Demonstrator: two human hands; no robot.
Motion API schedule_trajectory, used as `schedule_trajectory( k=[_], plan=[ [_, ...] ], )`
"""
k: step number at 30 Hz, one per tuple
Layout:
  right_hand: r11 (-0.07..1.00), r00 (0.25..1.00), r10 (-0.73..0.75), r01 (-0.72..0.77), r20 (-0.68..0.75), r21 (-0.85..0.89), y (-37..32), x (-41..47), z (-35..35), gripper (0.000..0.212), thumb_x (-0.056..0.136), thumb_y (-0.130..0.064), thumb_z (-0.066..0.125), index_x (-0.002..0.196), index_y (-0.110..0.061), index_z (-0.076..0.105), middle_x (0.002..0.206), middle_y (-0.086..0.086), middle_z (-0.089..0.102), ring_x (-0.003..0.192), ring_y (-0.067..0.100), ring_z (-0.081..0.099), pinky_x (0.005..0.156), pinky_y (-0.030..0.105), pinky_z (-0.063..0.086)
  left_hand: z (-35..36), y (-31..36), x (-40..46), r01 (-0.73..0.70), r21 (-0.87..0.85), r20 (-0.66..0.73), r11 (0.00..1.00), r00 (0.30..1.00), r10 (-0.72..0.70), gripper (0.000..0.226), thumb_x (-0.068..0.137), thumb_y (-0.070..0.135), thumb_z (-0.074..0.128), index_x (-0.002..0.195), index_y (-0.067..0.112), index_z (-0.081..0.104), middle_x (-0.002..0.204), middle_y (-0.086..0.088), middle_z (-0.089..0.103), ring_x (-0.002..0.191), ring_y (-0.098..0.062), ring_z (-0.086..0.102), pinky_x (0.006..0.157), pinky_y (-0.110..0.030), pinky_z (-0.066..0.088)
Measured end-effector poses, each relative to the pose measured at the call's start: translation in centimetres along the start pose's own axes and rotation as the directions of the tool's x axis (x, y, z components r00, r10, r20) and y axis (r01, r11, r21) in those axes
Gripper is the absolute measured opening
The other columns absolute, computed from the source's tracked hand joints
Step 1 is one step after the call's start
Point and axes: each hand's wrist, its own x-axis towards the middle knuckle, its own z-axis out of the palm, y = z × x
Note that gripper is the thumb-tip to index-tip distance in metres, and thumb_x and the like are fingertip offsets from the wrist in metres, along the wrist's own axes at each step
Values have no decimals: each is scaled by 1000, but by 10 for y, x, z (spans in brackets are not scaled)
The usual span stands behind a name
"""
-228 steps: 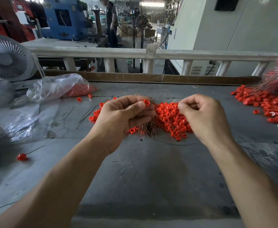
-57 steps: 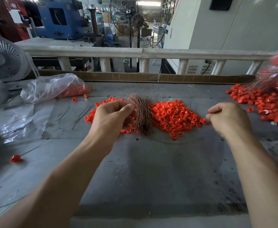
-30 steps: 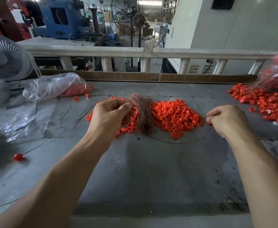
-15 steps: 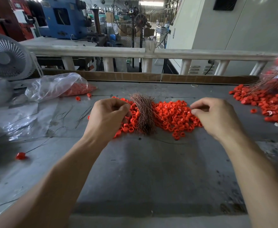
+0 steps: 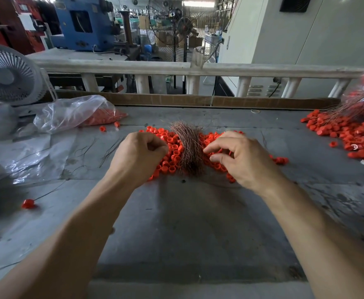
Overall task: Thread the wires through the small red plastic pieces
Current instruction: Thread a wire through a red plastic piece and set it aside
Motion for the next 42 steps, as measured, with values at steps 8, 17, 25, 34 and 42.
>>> schedule_trajectory(
  k=[8,17,25,34,42],
  plan=[
    [999,998,-43,43,56,4,3,-1,-2,25,85,-6,78,100,-27,78,106,-14,63,87,-1,58,82,5,36,1,-7,0,-30,134,118,991,993,14,17,82,16,80,78,32,75,74,12,67,64,-5,60,57,-23,42],
    [896,997,-11,44,-77,442,-4,-1,-3,14,85,-3,78,88,-16,80,109,-5,74,104,7,68,85,16,47,11,-5,-5,-163,289,194,943,975,110,17,75,30,85,83,35,72,76,15,59,73,-8,55,56,-21,33],
    [563,950,192,99,-246,821,-21,-2,-14,13,99,1,58,100,-5,69,91,14,77,95,32,75,65,28,60,12,-4,-7,-188,319,169,929,976,140,7,81,27,80,86,29,75,79,16,63,75,-5,55,60,-22,37],
    [259,897,428,-8,-107,966,-24,-1,-26,21,103,-4,49,112,-7,68,69,3,63,56,15,60,45,23,49,8,5,-6,-126,24,-29,992,991,127,18,82,18,81,70,26,70,61,15,64,55,3,59,46,-9,39],
    [72,927,375,-9,-19,997,-17,1,-32,21,88,-16,59,106,-13,69,71,-1,63,52,7,52,43,17,39,12,8,-8,-136,-179,-35,974,991,132,18,83,15,82,85,27,70,77,11,72,68,-3,68,62,-18,53]
  ],
)
